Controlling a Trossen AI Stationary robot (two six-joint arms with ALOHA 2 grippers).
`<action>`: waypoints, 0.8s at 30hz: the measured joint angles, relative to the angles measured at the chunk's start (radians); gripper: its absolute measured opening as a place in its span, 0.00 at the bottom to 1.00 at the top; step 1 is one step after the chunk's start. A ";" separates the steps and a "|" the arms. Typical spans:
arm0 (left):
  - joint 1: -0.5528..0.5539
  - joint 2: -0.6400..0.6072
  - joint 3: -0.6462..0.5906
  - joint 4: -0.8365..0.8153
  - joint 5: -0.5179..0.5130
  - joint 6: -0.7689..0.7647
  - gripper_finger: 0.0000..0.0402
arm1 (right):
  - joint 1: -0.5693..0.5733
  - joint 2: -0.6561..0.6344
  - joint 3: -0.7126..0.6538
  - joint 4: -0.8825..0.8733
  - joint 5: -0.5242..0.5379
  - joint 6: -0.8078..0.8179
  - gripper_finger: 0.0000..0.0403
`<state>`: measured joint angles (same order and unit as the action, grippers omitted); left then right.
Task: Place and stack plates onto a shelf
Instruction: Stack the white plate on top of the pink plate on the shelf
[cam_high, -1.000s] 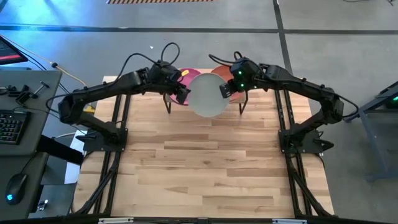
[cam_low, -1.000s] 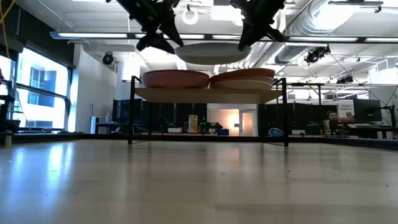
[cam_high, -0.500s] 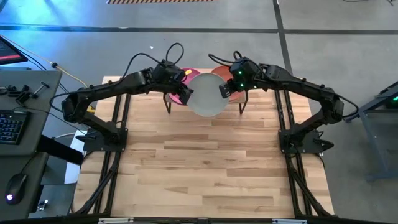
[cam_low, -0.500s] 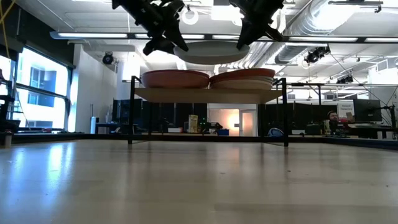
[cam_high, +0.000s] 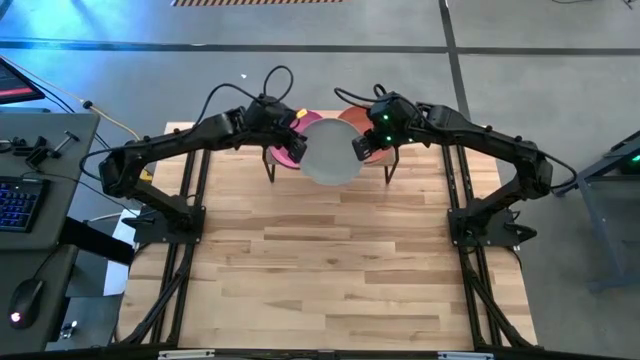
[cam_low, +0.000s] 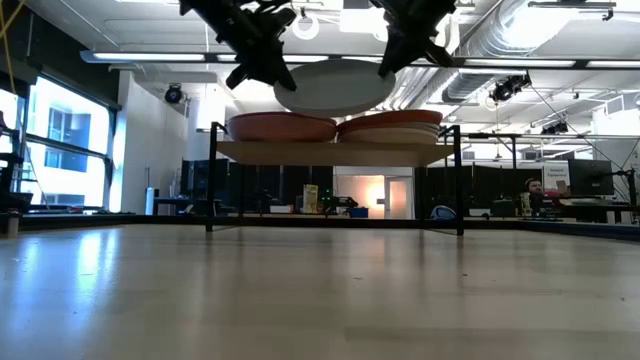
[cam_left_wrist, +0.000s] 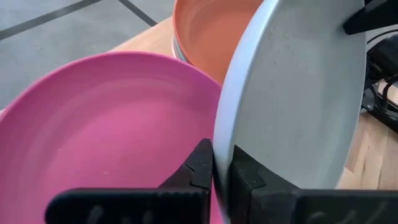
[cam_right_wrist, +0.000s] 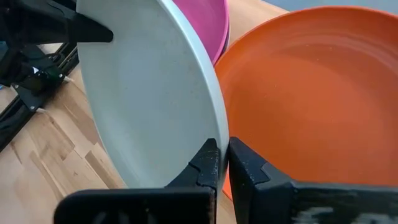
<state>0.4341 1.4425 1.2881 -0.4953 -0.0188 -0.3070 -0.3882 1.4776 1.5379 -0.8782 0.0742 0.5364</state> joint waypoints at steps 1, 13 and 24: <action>0.001 0.000 0.000 0.000 0.002 0.001 0.02 | 0.000 0.000 0.000 0.002 0.000 -0.007 0.00; 0.011 0.000 0.000 -0.015 0.043 0.010 0.01 | 0.000 0.000 0.000 0.048 -0.004 -0.027 0.21; 0.106 -0.005 0.047 -0.141 0.044 0.009 0.01 | -0.036 -0.023 0.020 0.078 0.022 -0.064 0.36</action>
<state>0.5404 1.4372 1.3348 -0.6359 0.0255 -0.2984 -0.4244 1.4545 1.5583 -0.8005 0.0962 0.4720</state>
